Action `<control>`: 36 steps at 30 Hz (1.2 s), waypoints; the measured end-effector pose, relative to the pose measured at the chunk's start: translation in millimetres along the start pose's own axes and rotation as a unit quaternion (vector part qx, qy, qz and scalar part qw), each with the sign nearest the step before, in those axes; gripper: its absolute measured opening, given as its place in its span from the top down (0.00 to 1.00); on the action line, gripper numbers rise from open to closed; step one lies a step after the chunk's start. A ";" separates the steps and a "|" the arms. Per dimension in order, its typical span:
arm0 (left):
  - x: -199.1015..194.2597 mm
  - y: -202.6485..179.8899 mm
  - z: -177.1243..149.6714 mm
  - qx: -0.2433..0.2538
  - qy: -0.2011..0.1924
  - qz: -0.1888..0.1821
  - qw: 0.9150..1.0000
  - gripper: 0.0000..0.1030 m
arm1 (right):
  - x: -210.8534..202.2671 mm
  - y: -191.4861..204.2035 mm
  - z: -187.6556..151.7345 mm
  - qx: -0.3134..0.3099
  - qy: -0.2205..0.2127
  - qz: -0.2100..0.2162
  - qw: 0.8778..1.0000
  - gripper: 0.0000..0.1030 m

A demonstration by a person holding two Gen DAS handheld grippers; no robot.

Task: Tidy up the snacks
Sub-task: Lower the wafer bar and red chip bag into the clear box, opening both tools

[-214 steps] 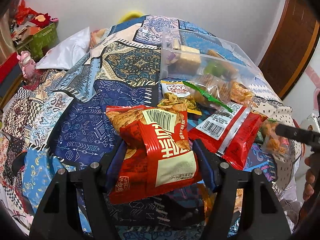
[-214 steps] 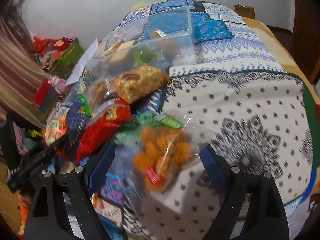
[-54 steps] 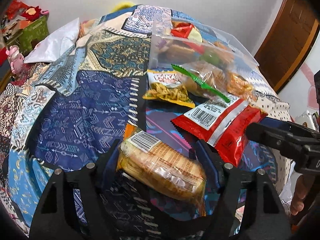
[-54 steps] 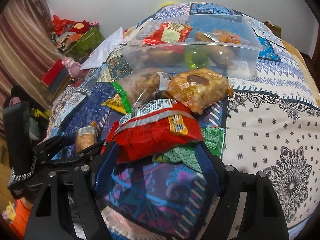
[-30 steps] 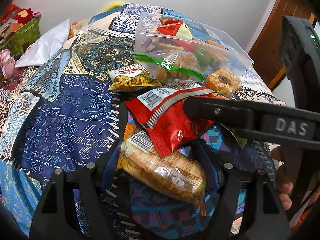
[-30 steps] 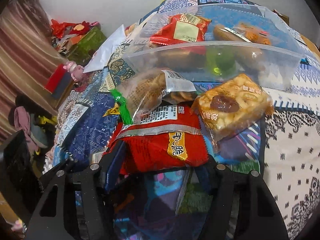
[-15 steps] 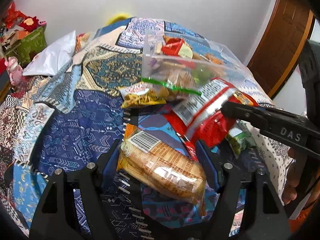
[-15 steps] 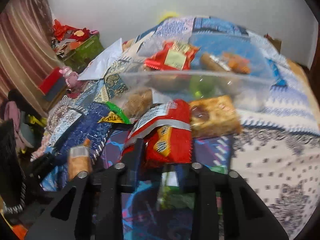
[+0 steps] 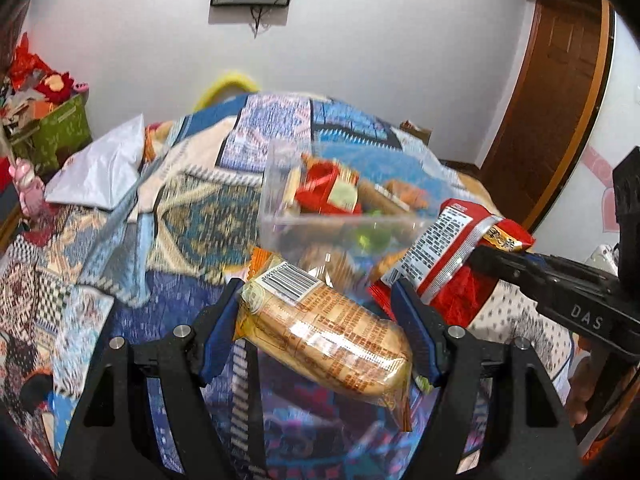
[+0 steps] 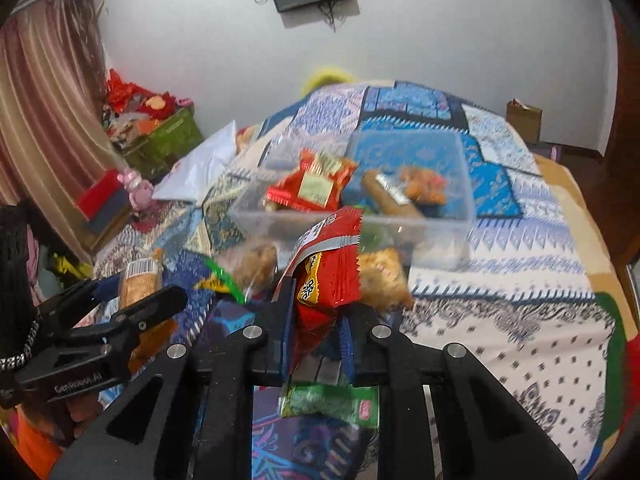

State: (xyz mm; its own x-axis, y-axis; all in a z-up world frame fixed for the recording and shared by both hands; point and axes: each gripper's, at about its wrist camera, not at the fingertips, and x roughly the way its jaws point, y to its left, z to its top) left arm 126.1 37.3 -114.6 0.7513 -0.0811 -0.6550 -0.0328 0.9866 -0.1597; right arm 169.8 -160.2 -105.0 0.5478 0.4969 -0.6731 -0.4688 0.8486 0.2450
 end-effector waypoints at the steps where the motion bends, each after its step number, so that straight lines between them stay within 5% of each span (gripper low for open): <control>1: 0.9 -1.5 6.4 0.001 -0.005 -0.001 1.000 0.29 | -2.4 -1.1 3.5 0.000 -0.006 0.000 1.000 0.83; 16: 44.8 -21.7 82.3 0.024 -0.037 0.006 0.999 0.29 | -9.6 -35.5 62.8 0.011 -0.078 -0.026 0.997 0.83; 36: 168.2 -5.8 99.9 0.017 0.039 0.056 0.998 0.29 | 83.3 -56.0 104.1 0.002 -0.032 -0.024 0.999 0.83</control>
State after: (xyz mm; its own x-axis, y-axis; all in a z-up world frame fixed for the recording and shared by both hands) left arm 318.5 32.1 -150.0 0.6906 0.0212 -0.7229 -0.0908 0.9942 -0.0577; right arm 313.8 -147.4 -102.2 0.6135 0.4659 -0.6376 -0.4379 0.8726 0.2163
